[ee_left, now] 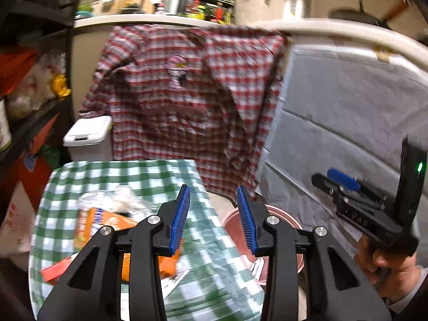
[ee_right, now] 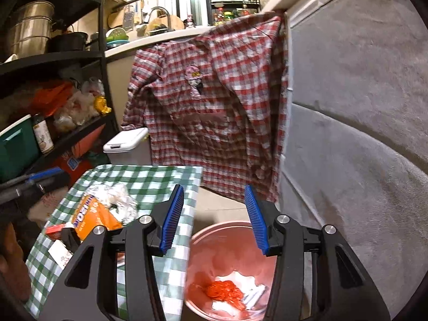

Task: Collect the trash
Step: 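Grasp the red box with the left tool while the right tool grasps the orange snack bag, then lift the red box and snack bag and carry both toward the pink bucket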

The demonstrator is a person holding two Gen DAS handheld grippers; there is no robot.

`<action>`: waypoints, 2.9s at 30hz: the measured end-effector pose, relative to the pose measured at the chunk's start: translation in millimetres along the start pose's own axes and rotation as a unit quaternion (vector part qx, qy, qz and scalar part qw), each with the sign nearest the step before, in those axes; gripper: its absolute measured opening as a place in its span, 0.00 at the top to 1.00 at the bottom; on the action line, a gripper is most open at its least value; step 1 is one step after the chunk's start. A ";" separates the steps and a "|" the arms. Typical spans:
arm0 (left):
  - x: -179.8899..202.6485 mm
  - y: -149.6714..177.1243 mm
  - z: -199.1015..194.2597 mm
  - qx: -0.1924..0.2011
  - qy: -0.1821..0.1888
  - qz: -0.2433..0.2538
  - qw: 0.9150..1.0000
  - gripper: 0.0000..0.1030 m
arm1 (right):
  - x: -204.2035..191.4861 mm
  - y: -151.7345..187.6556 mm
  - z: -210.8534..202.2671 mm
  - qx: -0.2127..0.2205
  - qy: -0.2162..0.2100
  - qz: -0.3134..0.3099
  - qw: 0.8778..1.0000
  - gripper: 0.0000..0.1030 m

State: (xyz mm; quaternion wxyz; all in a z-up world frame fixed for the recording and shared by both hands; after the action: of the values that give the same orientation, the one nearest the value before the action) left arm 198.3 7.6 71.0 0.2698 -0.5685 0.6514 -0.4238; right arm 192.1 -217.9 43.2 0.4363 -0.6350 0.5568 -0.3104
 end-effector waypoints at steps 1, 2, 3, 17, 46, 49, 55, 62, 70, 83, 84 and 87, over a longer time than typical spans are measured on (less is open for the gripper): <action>-7.7 -2.9 -4.2 0.000 -0.002 -0.001 1.000 0.67 | -3.3 -0.1 0.6 0.000 -0.005 -0.001 1.000 0.64; -18.8 -7.7 -10.9 0.003 -0.010 0.001 1.000 0.69 | -7.5 0.1 1.7 -0.001 -0.011 -0.002 1.000 0.66; -28.8 -12.0 -16.7 0.006 -0.018 0.004 1.000 0.69 | -13.8 0.4 3.3 -0.002 -0.019 -0.006 1.000 0.69; -189.4 25.7 -38.3 -0.018 -0.116 -0.072 0.991 0.74 | -84.8 11.1 43.9 -0.037 -0.122 -0.030 0.991 0.79; -239.7 121.6 62.7 -0.201 -0.075 0.021 0.977 0.43 | -137.8 79.6 188.0 -0.229 -0.215 -0.046 0.948 0.51; -237.4 126.0 66.6 -0.209 -0.080 0.034 0.974 0.43 | -142.2 81.9 187.8 -0.233 -0.216 -0.059 0.946 0.53; -237.4 124.8 65.7 -0.211 -0.076 0.036 0.974 0.53 | -144.1 81.4 184.6 -0.230 -0.220 -0.070 0.945 0.80; -236.9 125.2 58.1 -0.220 -0.076 0.049 0.971 0.73 | -144.2 74.0 171.6 -0.217 -0.229 -0.079 0.946 0.94; -233.3 116.2 39.0 -0.206 -0.082 0.040 0.974 0.76 | -143.4 57.7 140.5 -0.181 -0.235 -0.089 0.951 0.96; -215.9 87.7 4.0 -0.161 -0.096 0.018 0.982 0.75 | -128.0 33.8 87.1 -0.131 -0.238 -0.081 0.959 0.97; -214.5 85.9 2.1 -0.157 -0.097 0.015 0.983 0.76 | -126.6 32.0 84.5 -0.128 -0.238 -0.079 0.960 0.97; -207.1 78.5 -4.4 -0.144 -0.100 0.008 0.985 0.76 | -122.7 26.6 75.6 -0.118 -0.236 -0.075 0.962 0.97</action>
State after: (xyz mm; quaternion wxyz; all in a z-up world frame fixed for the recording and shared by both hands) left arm 197.5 209.0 -21.2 0.2529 -0.6356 0.6798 -0.2646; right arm 224.1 -82.1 -1.7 0.4525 -0.7771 0.4218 -0.1159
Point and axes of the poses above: each gripper's, at about its wrist camera, not at the fingertips, and z roughly the way its jaws point, x to its right, y to its underside, the point moved 1 cm from there along z, roughly the way its jaws point, and after that the axes turned 6 degrees about -y, right-handed, at the moved point
